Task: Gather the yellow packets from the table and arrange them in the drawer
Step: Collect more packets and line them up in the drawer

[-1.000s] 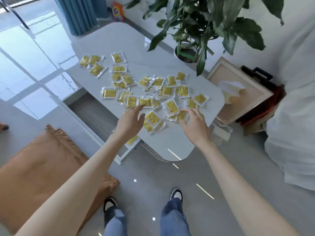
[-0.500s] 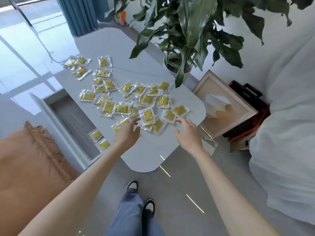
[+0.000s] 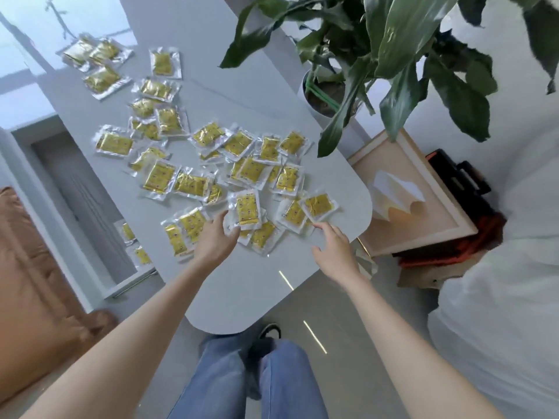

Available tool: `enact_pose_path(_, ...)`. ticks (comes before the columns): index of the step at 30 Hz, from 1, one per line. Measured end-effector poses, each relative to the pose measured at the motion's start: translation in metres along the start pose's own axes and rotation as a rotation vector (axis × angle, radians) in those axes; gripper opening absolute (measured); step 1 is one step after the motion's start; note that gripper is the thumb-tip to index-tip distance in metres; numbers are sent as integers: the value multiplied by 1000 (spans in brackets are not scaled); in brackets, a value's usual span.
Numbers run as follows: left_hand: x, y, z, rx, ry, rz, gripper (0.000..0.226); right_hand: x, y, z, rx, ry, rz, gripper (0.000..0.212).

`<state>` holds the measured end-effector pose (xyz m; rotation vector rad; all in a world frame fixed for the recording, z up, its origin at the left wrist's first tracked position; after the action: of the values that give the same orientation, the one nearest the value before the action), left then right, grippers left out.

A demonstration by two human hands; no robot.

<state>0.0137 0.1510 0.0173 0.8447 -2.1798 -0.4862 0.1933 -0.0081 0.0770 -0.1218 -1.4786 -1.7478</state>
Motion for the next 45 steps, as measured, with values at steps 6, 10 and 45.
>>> enact_pose_path(6, -57, -40, 20, 101, 126, -40, 67, -88, -17, -19, 132, 14, 40, 64)
enact_pose_path(10, -96, -67, 33, 102, 168, -100, 74, -153, -30, -26, 259, 85, 76, 73)
enact_pose_path(45, -87, -116, 51, 671, 376, -524, 25, -258, -81, 3, 1014, 918, 316, 17)
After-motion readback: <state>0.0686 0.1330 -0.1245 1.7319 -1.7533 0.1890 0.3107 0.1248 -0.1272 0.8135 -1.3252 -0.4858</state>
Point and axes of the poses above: each hand's wrist, its own x-axis away from the middle knuckle, its own y-axis out of the back of the hand, z = x × y, the point moved 4 cm from there along -x, towards the middle knuckle, and after that the axes turned 7 degrees about -y, right-handed, at the moved point
